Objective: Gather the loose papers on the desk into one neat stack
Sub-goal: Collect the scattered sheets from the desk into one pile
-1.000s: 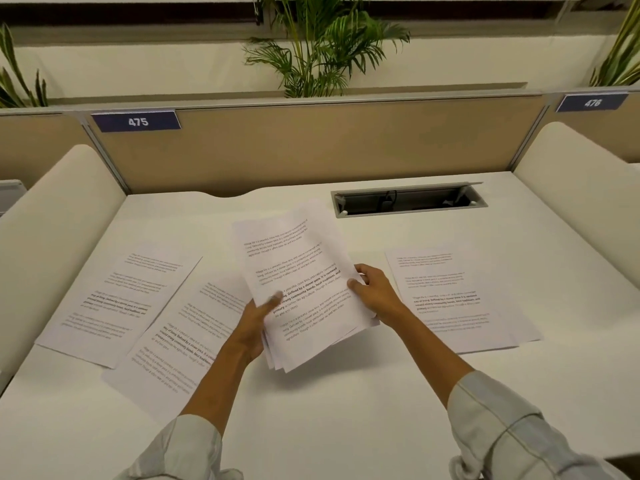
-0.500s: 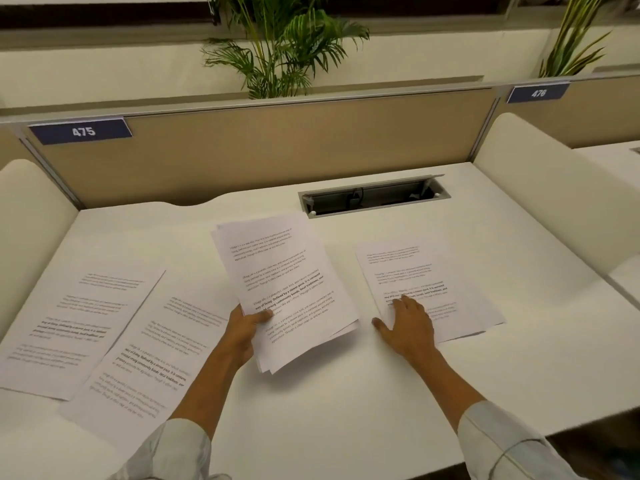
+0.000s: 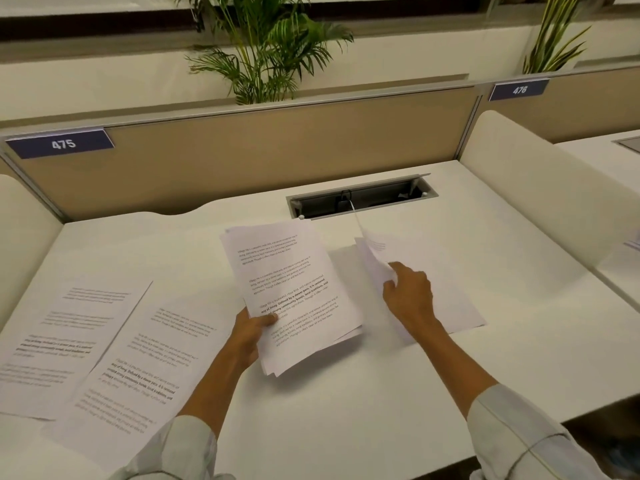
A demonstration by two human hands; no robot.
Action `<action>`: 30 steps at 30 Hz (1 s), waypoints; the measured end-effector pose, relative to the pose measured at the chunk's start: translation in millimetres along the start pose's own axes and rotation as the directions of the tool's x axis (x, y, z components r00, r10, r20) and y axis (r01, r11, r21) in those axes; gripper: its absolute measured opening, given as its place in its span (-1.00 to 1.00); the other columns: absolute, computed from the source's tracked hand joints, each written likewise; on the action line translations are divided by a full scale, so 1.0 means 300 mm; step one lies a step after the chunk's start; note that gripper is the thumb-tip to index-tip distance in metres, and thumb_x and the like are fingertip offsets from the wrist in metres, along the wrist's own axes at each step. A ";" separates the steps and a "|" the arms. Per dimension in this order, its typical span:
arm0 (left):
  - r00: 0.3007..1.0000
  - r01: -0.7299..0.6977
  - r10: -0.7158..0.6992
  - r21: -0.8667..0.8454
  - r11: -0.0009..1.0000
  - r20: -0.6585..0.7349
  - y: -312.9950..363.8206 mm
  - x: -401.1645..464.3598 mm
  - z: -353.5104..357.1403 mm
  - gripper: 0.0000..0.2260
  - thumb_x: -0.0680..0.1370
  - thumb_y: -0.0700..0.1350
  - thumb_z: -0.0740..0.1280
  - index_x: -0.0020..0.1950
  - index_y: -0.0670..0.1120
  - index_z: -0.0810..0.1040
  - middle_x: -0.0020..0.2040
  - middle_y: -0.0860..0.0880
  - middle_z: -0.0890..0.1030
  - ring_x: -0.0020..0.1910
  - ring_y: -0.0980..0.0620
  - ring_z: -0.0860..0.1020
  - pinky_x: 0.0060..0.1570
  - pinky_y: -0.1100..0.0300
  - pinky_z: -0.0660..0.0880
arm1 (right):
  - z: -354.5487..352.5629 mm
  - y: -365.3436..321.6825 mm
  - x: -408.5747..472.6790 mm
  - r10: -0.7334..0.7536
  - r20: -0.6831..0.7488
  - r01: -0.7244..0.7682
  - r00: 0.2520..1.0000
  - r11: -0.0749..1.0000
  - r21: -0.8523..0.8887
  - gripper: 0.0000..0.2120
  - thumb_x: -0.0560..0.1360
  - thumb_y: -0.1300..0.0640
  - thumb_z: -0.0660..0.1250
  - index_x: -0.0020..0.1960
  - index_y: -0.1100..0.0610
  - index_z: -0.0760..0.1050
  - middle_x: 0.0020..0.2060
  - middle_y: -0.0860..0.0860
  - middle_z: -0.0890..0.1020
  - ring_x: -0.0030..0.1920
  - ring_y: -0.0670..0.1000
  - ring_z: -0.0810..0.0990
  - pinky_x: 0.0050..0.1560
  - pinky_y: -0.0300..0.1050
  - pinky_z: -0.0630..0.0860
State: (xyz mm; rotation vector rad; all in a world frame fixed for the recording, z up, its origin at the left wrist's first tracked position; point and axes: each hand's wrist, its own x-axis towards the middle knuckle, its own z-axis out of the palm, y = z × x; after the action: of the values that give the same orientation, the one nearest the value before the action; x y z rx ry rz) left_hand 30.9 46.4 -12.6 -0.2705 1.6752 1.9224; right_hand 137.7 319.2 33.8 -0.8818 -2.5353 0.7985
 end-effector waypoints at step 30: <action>0.996 -0.052 0.056 -0.062 0.997 0.067 -0.024 0.062 0.067 -0.64 0.52 -0.31 0.38 0.32 -0.19 0.50 0.19 -0.20 0.64 0.09 -0.22 0.65 -0.02 -0.10 0.65 | 0.088 0.121 -0.102 -0.031 -0.070 0.038 0.997 0.994 0.100 -0.50 0.30 -0.03 0.50 0.18 0.13 0.55 0.26 0.07 0.57 0.30 0.12 0.50 0.26 -0.04 0.44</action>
State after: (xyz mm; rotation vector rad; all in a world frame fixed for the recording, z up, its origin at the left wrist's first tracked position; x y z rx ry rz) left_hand 23.8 71.3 -23.9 -0.1821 1.5970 2.0016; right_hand 164.8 312.4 -12.7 -0.8166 -2.4212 0.8636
